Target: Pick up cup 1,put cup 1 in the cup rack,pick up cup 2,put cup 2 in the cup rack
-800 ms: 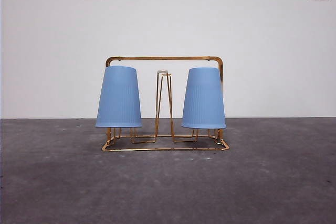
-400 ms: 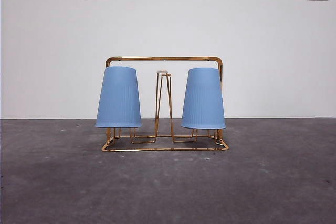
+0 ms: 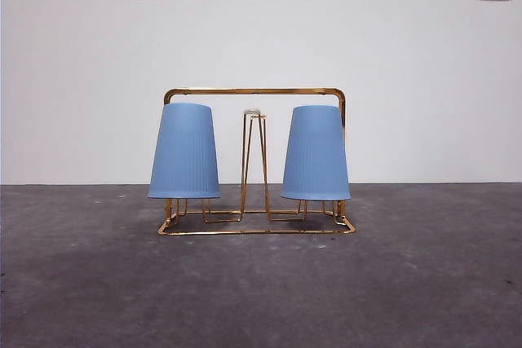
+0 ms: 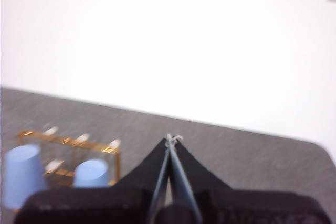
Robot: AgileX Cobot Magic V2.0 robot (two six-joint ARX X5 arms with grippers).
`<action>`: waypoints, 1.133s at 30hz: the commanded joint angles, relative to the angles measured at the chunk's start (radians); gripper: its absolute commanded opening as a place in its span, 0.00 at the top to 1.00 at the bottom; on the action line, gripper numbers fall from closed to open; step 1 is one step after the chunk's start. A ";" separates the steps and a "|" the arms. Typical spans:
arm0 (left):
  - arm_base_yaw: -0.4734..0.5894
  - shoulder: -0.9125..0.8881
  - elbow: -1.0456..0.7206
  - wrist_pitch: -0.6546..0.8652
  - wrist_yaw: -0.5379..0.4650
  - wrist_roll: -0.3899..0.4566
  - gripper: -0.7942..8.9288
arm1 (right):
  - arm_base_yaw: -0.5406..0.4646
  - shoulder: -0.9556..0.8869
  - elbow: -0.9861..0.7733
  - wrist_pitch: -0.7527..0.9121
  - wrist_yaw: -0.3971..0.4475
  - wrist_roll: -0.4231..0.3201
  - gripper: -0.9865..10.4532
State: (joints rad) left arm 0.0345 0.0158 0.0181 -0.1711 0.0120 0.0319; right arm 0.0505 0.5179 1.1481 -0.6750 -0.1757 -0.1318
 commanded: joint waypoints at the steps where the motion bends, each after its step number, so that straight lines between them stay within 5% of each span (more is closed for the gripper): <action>1: 0.004 0.000 -0.011 0.006 0.003 -0.010 0.92 | -0.041 -0.079 -0.192 0.127 -0.030 -0.019 0.91; 16: 0.004 0.000 -0.011 0.006 0.003 -0.010 0.92 | -0.051 -0.417 -0.938 0.518 0.000 -0.018 0.91; 25: 0.004 0.000 -0.011 0.006 0.003 -0.010 0.92 | -0.051 -0.510 -1.132 0.549 0.026 0.058 0.91; 34: 0.004 0.000 -0.011 0.006 0.003 -0.010 0.92 | -0.051 -0.510 -1.133 0.502 0.053 0.060 0.91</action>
State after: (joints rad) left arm 0.0345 0.0158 0.0181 -0.1711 0.0120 0.0319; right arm 0.0002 0.0097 0.0246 -0.1802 -0.1272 -0.0860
